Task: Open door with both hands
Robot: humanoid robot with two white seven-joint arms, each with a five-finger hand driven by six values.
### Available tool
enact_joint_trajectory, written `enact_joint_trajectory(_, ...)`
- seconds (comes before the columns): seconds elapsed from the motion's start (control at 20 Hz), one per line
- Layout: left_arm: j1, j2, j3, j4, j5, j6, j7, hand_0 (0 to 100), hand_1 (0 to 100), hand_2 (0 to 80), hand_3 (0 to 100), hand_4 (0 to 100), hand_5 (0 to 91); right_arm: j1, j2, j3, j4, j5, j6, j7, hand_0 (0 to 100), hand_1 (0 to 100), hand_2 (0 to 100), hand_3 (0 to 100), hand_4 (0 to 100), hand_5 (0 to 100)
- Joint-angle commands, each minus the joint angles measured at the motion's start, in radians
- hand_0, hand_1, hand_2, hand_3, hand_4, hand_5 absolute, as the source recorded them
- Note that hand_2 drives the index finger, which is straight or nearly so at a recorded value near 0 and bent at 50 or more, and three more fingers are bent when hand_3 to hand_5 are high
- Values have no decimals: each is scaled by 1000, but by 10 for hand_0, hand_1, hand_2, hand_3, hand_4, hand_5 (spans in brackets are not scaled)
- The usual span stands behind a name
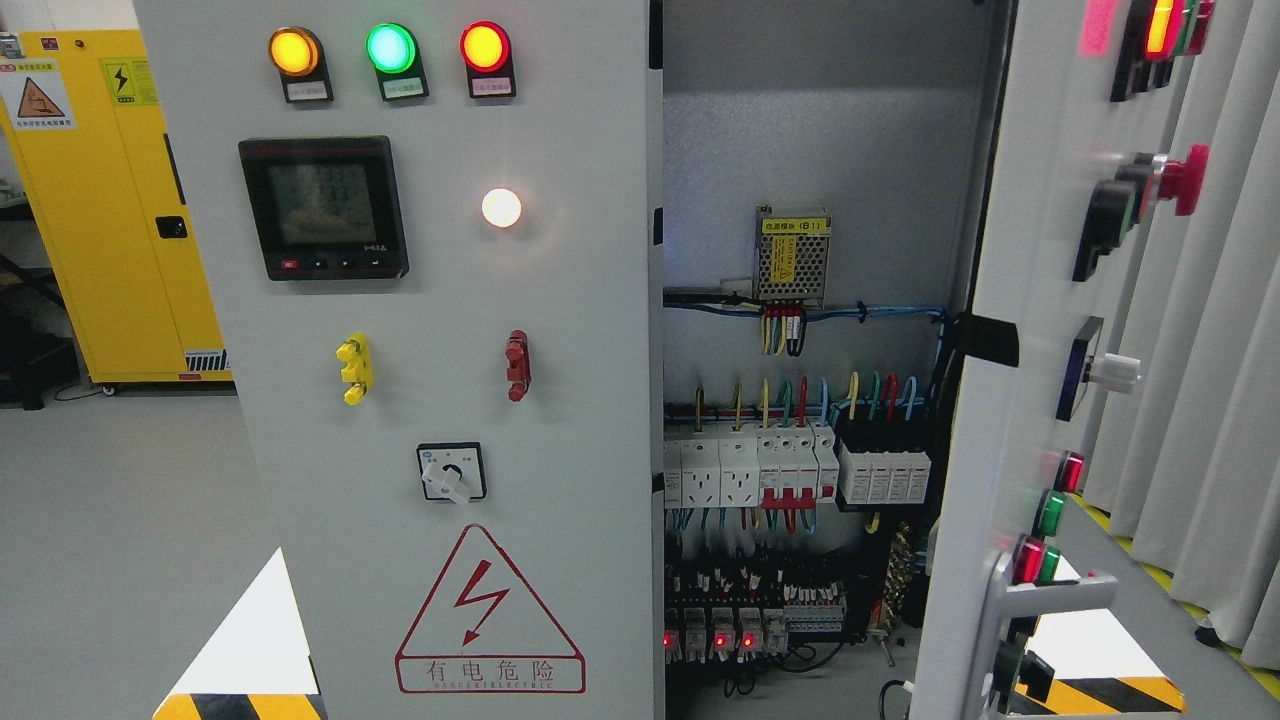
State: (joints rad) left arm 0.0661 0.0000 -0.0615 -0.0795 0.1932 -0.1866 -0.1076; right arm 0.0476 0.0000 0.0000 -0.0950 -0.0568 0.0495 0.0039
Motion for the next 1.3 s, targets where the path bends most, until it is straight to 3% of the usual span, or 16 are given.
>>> enact_joint_trajectory(0.0,0,11,-1,-2,0,-4,0,0,0,0,0,0,0,0,-26,15,0,0,0,1,202,121,0,0,0,0)
enact_joint_trajectory(0.3,-5,17,5,-73,8,-33,-15,0,0,0,0,0,0,-2,-26,14,0,0,0,1,201,121,0,0,0,0)
enact_joint_trajectory(0.4,26,29,9,-266,9,-28,-110,0,0,0,0,0,0,0,-26,14,0,0,0,1,201,121,0,0,0,0)
enact_joint_trajectory(0.55,115,75,12,-614,9,8,-324,0,0,0,0,0,0,0,-26,14,0,0,0,1,201,121,0,0,0,0)
enact_joint_trajectory(0.6,130,81,15,-716,12,42,-369,0,0,0,0,0,0,0,-26,14,0,0,0,1,202,121,0,0,0,0)
enact_joint_trajectory(0.7,144,101,37,-871,37,97,-382,0,0,0,0,0,0,0,-26,14,0,0,0,1,202,120,0,0,0,0)
enact_joint_trajectory(0.9,175,231,34,-1182,239,208,-394,0,0,0,0,0,0,0,-26,14,1,0,0,1,201,121,0,0,0,0)
enact_joint_trajectory(1.05,198,377,6,-1373,357,216,-470,0,0,0,0,0,0,-2,-26,14,0,0,0,1,201,121,0,0,0,0)
enact_joint_trajectory(1.15,199,449,-6,-1480,438,219,-486,0,0,0,0,0,0,-2,-26,14,0,0,0,1,201,121,0,0,0,0)
enact_joint_trajectory(1.25,198,567,-30,-1581,561,225,-488,0,0,0,0,0,0,0,-26,14,0,0,0,1,201,121,0,0,0,0)
